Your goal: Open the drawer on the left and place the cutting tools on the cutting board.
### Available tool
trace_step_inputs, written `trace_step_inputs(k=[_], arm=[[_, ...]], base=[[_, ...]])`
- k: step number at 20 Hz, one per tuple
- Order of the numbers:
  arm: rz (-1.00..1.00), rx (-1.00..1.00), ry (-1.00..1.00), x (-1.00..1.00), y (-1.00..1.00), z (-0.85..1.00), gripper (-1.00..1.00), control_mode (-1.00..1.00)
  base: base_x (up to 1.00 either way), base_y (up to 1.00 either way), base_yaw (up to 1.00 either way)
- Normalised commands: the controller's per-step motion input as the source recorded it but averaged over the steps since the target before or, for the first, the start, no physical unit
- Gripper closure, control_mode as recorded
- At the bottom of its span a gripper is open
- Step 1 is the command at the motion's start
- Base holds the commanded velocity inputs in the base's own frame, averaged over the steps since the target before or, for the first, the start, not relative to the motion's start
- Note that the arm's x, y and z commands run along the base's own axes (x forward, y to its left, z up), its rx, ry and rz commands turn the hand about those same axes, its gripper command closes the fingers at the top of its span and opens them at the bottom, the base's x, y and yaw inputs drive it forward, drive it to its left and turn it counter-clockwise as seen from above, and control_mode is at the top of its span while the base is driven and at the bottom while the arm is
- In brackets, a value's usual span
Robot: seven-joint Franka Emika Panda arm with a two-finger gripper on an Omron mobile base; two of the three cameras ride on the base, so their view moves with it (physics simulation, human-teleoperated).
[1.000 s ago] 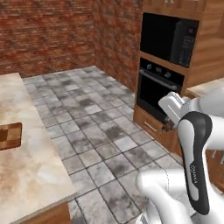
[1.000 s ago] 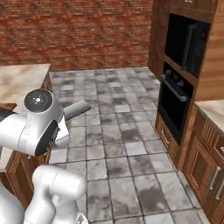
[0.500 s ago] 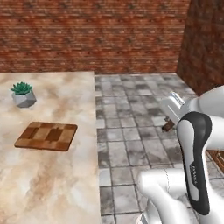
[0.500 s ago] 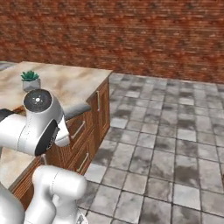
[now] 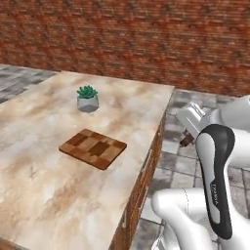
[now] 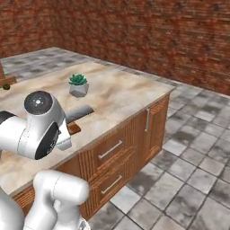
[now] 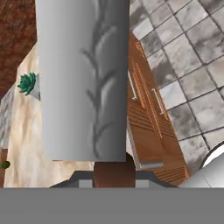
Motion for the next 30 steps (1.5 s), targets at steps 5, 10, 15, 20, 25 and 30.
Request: trace_step_inputs(k=[5, 10, 15, 20, 25, 30], arm=[[0.00, 0.00, 0.00, 0.00, 0.00, 0.00, 1.00, 1.00], [0.00, 0.00, 0.00, 0.00, 0.00, 0.00, 1.00, 1.00], [0.00, 0.00, 0.00, 0.00, 0.00, 0.00, 1.00, 1.00], [0.00, 0.00, 0.00, 0.00, 0.00, 0.00, 1.00, 1.00], [0.00, 0.00, 0.00, 0.00, 0.00, 0.00, 1.00, 1.00], [0.05, 0.00, 0.12, 0.80, 0.00, -0.11, 1.00, -1.00]], base=[[0.51, -0.30, 0.73], [0.29, -0.51, 0.68], [0.63, -0.42, 0.52], [0.70, -0.35, 0.29], [0.97, -0.16, 0.16], [0.20, -0.02, 0.03]])
